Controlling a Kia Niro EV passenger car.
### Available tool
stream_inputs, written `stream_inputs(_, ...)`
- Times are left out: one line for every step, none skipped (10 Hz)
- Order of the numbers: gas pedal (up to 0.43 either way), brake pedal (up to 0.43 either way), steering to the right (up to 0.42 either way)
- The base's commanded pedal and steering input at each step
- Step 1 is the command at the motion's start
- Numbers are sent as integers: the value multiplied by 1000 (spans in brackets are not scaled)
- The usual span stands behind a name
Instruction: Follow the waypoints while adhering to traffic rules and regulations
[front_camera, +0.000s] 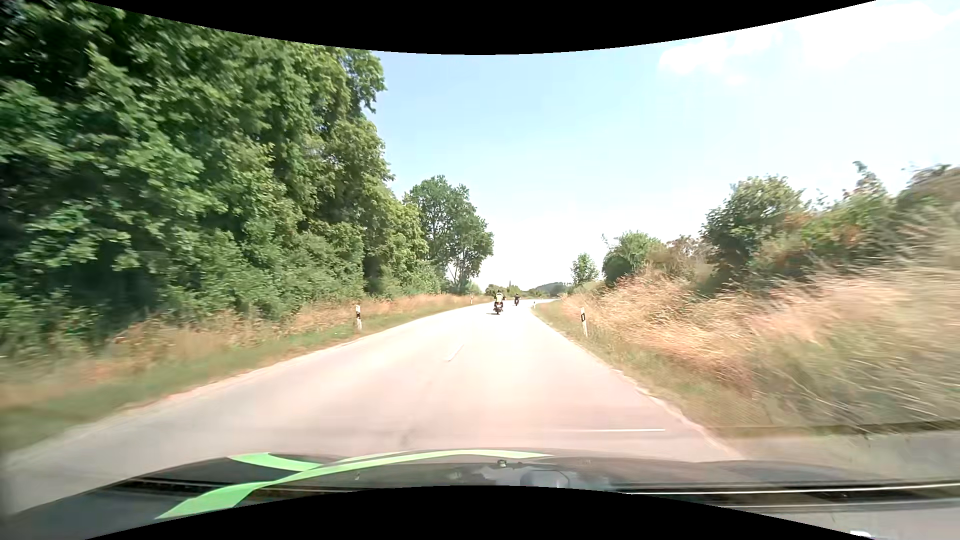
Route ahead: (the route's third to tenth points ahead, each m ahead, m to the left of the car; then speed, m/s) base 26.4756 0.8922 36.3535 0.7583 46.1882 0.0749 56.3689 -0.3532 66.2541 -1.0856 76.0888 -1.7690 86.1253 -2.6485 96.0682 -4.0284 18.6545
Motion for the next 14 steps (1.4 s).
stream_inputs(240,0,3)
stream_inputs(248,0,3)
stream_inputs(268,0,2)
stream_inputs(280,0,0)
stream_inputs(280,0,-2)
stream_inputs(287,0,-2)
stream_inputs(299,0,-2)
stream_inputs(299,0,-2)
stream_inputs(299,0,-2)
stream_inputs(299,0,-2)
stream_inputs(311,0,-2)
stream_inputs(319,0,-2)
stream_inputs(319,0,-1)
stream_inputs(319,0,1)
